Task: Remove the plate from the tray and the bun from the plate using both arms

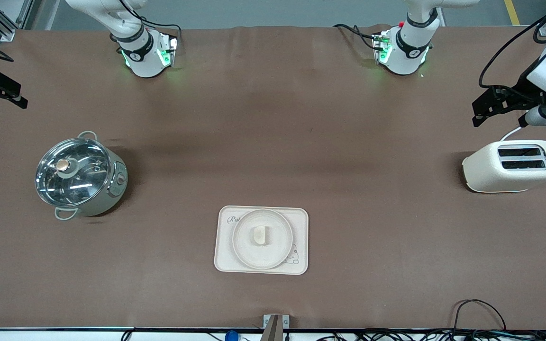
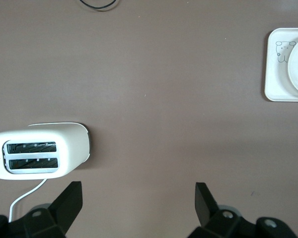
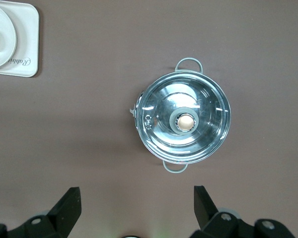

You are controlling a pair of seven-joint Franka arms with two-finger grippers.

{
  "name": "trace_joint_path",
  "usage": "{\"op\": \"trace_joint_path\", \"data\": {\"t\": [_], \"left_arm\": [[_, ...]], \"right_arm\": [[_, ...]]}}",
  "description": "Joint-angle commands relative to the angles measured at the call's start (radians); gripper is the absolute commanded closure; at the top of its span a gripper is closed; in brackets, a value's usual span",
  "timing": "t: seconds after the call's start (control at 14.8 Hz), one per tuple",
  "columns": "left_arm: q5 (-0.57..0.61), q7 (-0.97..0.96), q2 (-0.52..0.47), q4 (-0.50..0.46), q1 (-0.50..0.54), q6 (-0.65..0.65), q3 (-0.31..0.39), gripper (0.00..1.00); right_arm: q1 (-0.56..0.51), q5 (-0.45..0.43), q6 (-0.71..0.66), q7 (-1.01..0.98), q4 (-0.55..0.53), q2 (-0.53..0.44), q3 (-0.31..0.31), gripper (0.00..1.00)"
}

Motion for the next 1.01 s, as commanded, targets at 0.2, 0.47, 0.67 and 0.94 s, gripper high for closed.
{"op": "trace_joint_path", "data": {"t": [0.2,0.47,0.67,0.94], "left_arm": [[-0.002,-0.007,0.014,0.036,0.003,-0.026,0.0,0.0],[-0.004,-0.009,0.014,0.033,-0.005,-0.026,-0.001,0.0],[-0.002,-0.007,0.014,0.033,-0.005,-0.027,-0.001,0.0],[0.004,0.007,0.016,0.032,-0.007,-0.027,-0.001,0.0]], "right_arm": [[-0.023,-0.017,0.007,0.001,-0.009,-0.013,0.017,0.0],[-0.023,-0.017,0.007,0.004,-0.009,-0.008,0.017,0.0],[-0.022,0.0,0.042,0.012,-0.007,0.036,0.019,0.0],[0.023,0.052,0.134,0.015,0.025,0.153,0.019,0.0]]}}
